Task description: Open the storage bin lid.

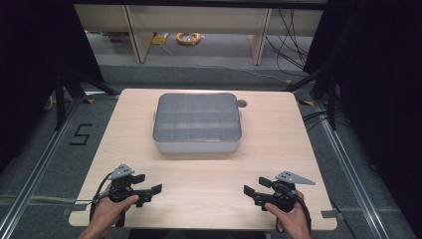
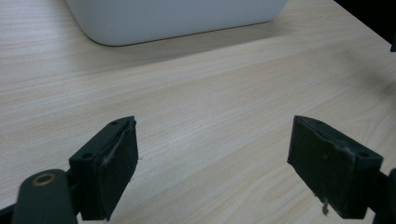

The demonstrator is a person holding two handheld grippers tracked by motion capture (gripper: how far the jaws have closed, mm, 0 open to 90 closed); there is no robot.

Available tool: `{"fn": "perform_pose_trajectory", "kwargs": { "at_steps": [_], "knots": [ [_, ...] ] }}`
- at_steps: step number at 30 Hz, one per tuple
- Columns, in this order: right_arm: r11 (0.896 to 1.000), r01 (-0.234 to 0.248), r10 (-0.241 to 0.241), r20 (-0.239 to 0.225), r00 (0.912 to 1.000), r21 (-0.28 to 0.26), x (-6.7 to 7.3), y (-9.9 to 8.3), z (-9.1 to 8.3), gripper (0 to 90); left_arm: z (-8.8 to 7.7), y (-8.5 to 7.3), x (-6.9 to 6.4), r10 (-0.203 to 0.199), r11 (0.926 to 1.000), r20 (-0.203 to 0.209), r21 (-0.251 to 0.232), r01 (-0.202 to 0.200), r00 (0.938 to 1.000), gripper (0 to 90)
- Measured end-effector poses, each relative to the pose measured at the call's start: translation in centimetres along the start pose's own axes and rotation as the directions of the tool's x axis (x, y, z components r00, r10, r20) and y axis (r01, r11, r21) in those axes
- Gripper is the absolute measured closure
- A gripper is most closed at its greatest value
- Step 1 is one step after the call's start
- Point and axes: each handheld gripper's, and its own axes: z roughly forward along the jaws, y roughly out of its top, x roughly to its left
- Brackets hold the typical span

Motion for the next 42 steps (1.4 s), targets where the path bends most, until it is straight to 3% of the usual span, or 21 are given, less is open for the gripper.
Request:
{"fn": "perform_pose_trajectory", "kwargs": {
  "at_steps": [1,3,4,5,6,8,9,14,18,20,21,22,25,28,31,33,35,37,42],
  "knots": [
    [1.0,-0.029,0.029,-0.006,0.9995,0.008,0.2,0.2,-0.1,21.7,0.0,0.1,0.0,0.003,1.0,-0.003,0.006,-0.003,1.0,15.5],
    [1.0,-0.009,0.009,-0.013,0.9999,0.006,0.0,0.6,0.0,21.6,0.0,0.3,0.1,0.003,1.0,-0.002,0.001,-0.003,1.0,15.5],
    [0.999,-0.043,0.043,-0.012,0.999,0.008,0.3,0.7,0.1,21.6,0.0,0.5,0.1,-0.001,1.0,-0.002,0.001,0.001,1.0,15.5],
    [0.999,-0.041,0.041,0.002,0.9992,0.007,0.2,0.9,0.2,21.6,0.1,0.6,0.1,-0.001,1.0,0.002,-0.009,0.001,1.0,15.5],
    [1.0,0.003,-0.003,-0.002,1.0,-0.006,-0.3,1.4,0.5,21.5,0.2,0.8,0.0,-0.005,1.0,0.004,-0.007,0.005,1.0,15.5],
    [1.0,0.002,-0.002,0.008,1.0,-0.007,-0.4,1.5,0.6,21.5,0.2,0.9,0.0,-0.006,0.9999,0.003,-0.011,0.006,1.0,15.5],
    [1.0,-0.017,0.017,-0.025,0.9995,-0.006,-0.4,1.9,1.0,21.4,0.3,1.1,0.0,-0.008,0.9998,0.007,-0.017,0.008,0.9999,15.5],
    [1.0,-0.002,0.002,-0.027,0.9996,0.0,-0.6,2.8,1.7,21.3,0.4,1.8,0.5,-0.014,0.9998,0.01,-0.016,0.015,0.9998,15.5],
    [0.999,-0.045,0.043,-0.071,0.9966,-0.03,-0.9,4.4,2.0,21.3,0.4,2.8,1.1,-0.039,0.9986,0.004,-0.035,0.039,0.9992,15.6],
    [0.999,-0.033,0.03,-0.063,0.9975,-0.041,-1.1,4.7,2.2,21.2,0.5,3.2,1.3,-0.043,0.9981,0.007,-0.045,0.043,0.9991,15.7],
    [0.997,-0.066,0.065,-0.07,0.9955,-0.024,-0.8,5.3,2.3,21.3,0.6,3.6,1.5,-0.058,0.9971,0.018,-0.048,0.059,0.9981,15.7],
    [0.999,-0.03,0.027,-0.067,0.9974,-0.041,-1.2,5.7,2.6,21.4,0.6,3.6,1.5,-0.058,0.9971,0.018,-0.048,0.059,0.9981,15.8],
    [0.999,-0.03,0.027,-0.073,0.9969,-0.043,-1.5,6.4,3.3,21.5,0.8,4.5,2.1,-0.084,0.9949,0.02,-0.054,0.085,0.9963,15.8],
    [0.997,-0.068,0.064,-0.101,0.9928,-0.031,-1.7,7.2,3.7,22.1,1.1,4.9,2.6,-0.101,0.9929,0.03,-0.061,0.102,0.9945,15.6],
    [0.998,-0.061,0.057,-0.088,0.9945,-0.036,-2.1,7.6,4.1,23.4,1.4,5.2,3.0,-0.121,0.9903,0.034,-0.064,0.123,0.992,15.6],
    [0.996,-0.081,0.077,-0.08,0.9938,-0.04,-2.6,8.5,4.6,23.6,1.8,5.8,3.6,-0.123,0.9905,0.025,-0.058,0.124,0.9921,15.6],
    [0.997,-0.054,0.051,-0.058,0.997,-0.052,-3.3,9.2,5.1,25.2,2.2,6.3,4.0,-0.154,0.9858,0.027,-0.063,0.155,0.9877,15.7],
    [0.997,-0.062,0.059,-0.06,0.9964,-0.047,-3.6,9.7,5.2,25.7,2.3,6.7,4.3,-0.165,0.9839,0.025,-0.065,0.166,0.986,15.7],
    [0.996,-0.059,0.058,-0.025,0.998,-0.061,-5.5,11.5,6.8,28.6,3.0,8.0,5.2,-0.177,0.9809,0.009,-0.081,0.177,0.9842,16.1]
  ]
}}
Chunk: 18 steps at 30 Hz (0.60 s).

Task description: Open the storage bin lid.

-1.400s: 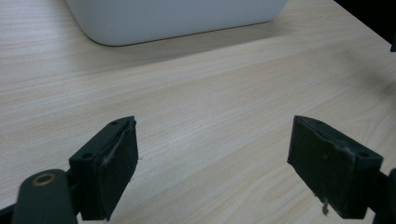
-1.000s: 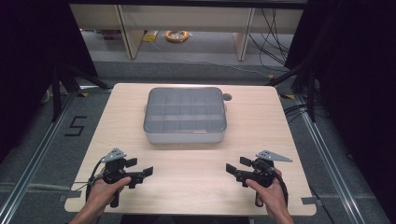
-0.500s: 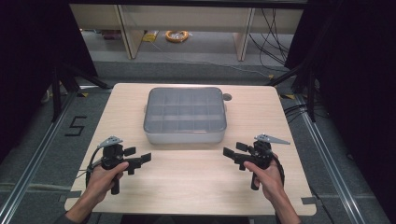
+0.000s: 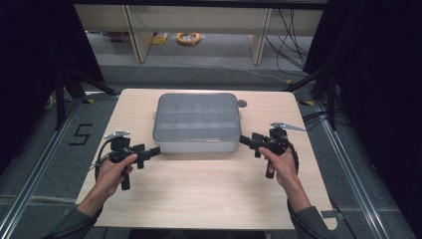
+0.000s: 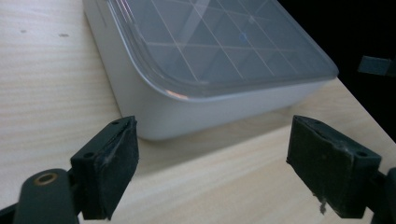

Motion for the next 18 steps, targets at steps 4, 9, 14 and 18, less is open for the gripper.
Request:
{"fn": "perform_pose_trajectory", "kwargs": {
  "at_steps": [4,9,14,18],
  "knots": [
    [1.0,-0.025,0.025,0.012,0.9996,0.0,-1.1,1.0,1.1,28.4,0.7,1.0,0.5,-0.008,1.0,-0.003,-0.001,0.008,1.0,16.2],
    [0.998,-0.056,0.056,0.038,0.9977,0.003,-2.1,2.1,2.6,28.4,1.6,2.2,1.2,-0.017,0.9998,-0.018,0.001,0.017,0.9997,16.2],
    [0.998,-0.066,0.067,0.047,0.9967,-0.011,-3.0,2.7,3.7,30.4,2.9,3.2,1.5,-0.027,0.9996,-0.027,0.002,0.027,0.9993,16.4],
    [0.997,-0.083,0.082,0.069,0.9942,0.003,-3.5,3.2,4.7,30.9,4.1,4.5,2.0,-0.043,0.999,-0.044,-0.007,0.043,0.9981,17.2]
  ]
}}
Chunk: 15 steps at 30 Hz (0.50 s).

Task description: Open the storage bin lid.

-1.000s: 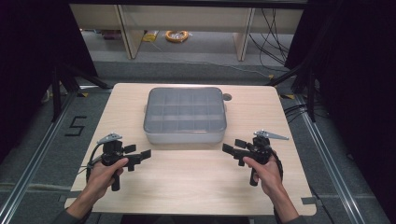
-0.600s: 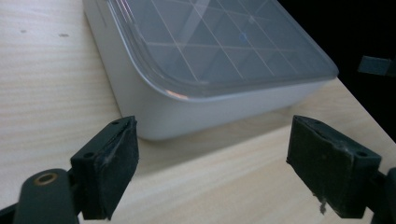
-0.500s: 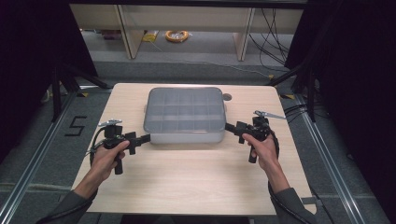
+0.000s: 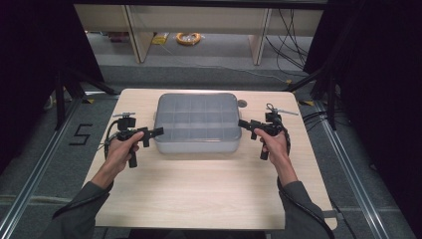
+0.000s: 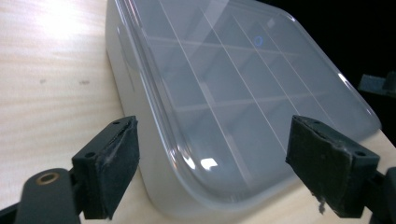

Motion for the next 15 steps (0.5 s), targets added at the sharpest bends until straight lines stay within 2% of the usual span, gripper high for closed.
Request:
{"fn": "perform_pose_trajectory", "kwargs": {
  "at_steps": [2,3,4,5,7,8,9,11,12,13,14,15],
  "knots": [
    [1.0,-0.002,0.002,0.001,1.0,0.002,-0.1,0.1,0.3,31.0,0.6,0.7,0.1,0.006,1.0,-0.001,0.0,-0.006,1.0,17.5],
    [1.0,-0.015,0.015,0.007,0.9999,0.013,-0.2,0.5,0.8,31.3,1.1,1.4,0.4,0.006,0.9999,-0.025,-0.01,-0.006,0.9997,18.0],
    [1.0,-0.015,0.015,0.007,0.9999,0.013,-0.2,0.5,0.8,31.3,1.1,1.4,0.4,0.006,0.9999,-0.025,-0.01,-0.006,0.9997,18.2],
    [0.999,-0.052,0.052,0.004,0.9986,0.016,0.0,0.6,1.0,31.6,1.3,1.8,0.6,-0.006,0.9999,-0.028,-0.011,0.005,0.9996,18.2],
    [1.0,-0.024,0.023,0.015,0.9996,0.015,-0.4,0.8,1.5,33.2,1.9,2.3,1.2,-0.024,0.9997,-0.032,-0.003,0.024,0.9992,18.7],
    [0.997,-0.076,0.075,0.011,0.9971,0.033,0.0,1.0,1.7,34.2,2.1,2.4,1.3,-0.03,0.9995,-0.035,0.002,0.03,0.999,18.8],
    [0.999,-0.03,0.03,0.004,0.9996,0.02,-0.3,1.0,1.9,34.5,2.3,2.5,1.7,-0.042,0.999,-0.04,0.01,0.043,0.9983,18.9],
    [0.999,-0.036,0.035,0.015,0.9993,0.029,-0.5,1.1,2.3,35.0,2.7,2.7,2.0,-0.045,0.9989,-0.051,0.01,0.046,0.9977,21.0],
    [0.997,-0.074,0.074,0.015,0.9972,0.038,-0.3,1.2,2.4,35.0,2.9,2.8,2.2,-0.047,0.9988,-0.05,0.012,0.047,0.9976,21.0],
    [0.999,-0.036,0.036,0.012,0.9993,0.034,-0.8,1.3,2.8,35.0,3.1,2.9,2.5,-0.052,0.9984,-0.045,0.021,0.053,0.9976,21.7],
    [0.999,-0.039,0.039,0.004,0.9992,0.033,-0.8,1.3,2.9,35.5,3.2,3.0,2.7,-0.054,0.9981,-0.047,0.025,0.055,0.9974,21.8],
    [0.997,-0.067,0.067,-0.004,0.9977,0.037,-0.7,1.3,2.9,36.1,3.2,3.0,2.7,-0.054,0.9981,-0.047,0.025,0.055,0.9974,22.4]
  ]
}}
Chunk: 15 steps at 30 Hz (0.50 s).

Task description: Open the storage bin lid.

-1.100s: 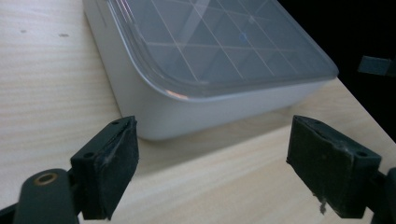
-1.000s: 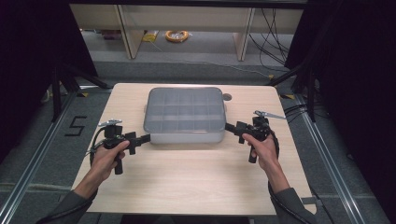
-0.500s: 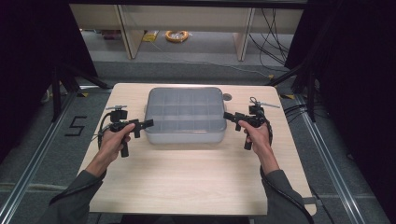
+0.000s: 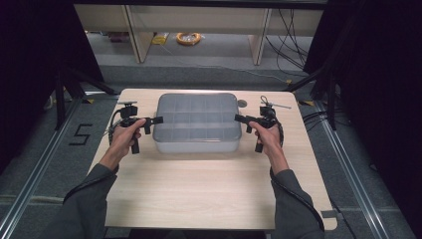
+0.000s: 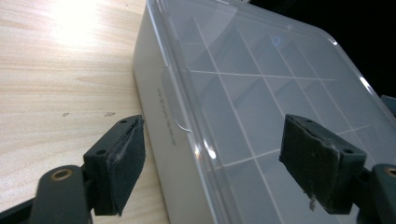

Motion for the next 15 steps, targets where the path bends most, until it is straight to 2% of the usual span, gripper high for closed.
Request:
{"fn": "perform_pose_trajectory", "kwargs": {
  "at_steps": [3,4,6,7,9,11,12,13,14,15],
  "knots": [
    [1.0,0.012,-0.012,-0.007,0.9999,-0.001,-0.2,0.1,0.3,36.7,0.5,0.2,0.4,-0.029,0.9996,0.019,0.008,0.029,0.9994,23.3],
    [0.999,-0.04,0.04,-0.009,0.9992,0.02,0.1,0.2,0.4,37.3,0.7,0.3,0.6,-0.031,0.9995,0.018,0.005,0.031,0.9993,25.4],
    [0.998,-0.052,0.053,-0.007,0.9986,0.028,0.2,0.3,0.3,37.6,1.0,0.4,0.7,-0.025,0.9997,0.002,-0.008,0.025,0.9997,26.5],
    [1.0,0.016,-0.016,-0.013,0.9998,0.01,-0.3,0.4,0.5,38.2,1.1,0.5,0.8,-0.036,0.9993,0.015,-0.005,0.036,0.9993,27.3],
    [0.998,-0.054,0.054,-0.013,0.9984,0.038,0.0,0.6,0.7,38.9,1.7,0.6,0.8,-0.041,0.9991,0.016,0.003,0.041,0.999,28.7],
    [0.997,-0.068,0.068,-0.005,0.9976,0.041,0.0,0.7,0.7,39.0,1.8,0.7,0.8,-0.035,0.9994,0.001,0.004,0.035,0.9994,29.1],
    [1.0,-0.017,0.017,0.002,0.9999,0.025,-0.4,0.7,0.9,39.0,2.0,0.7,0.8,-0.032,0.9995,-0.009,0.004,0.032,0.9995,29.9],
    [0.995,-0.09,0.09,-0.007,0.9959,0.053,0.0,0.7,0.9,39.0,2.2,0.7,0.9,-0.046,0.9989,0.003,0.002,0.046,0.9989,30.5],
    [0.999,-0.022,0.022,0.0,0.9998,0.03,-0.5,0.8,1.1,39.3,2.3,0.7,1.0,-0.056,0.9984,0.013,0.004,0.056,0.9984,31.2],
    [0.999,-0.038,0.038,-0.002,0.9993,0.035,-0.4,0.8,1.2,39.5,2.4,0.7,1.0,-0.061,0.9981,0.017,0.009,0.061,0.998,31.4]
  ]
}}
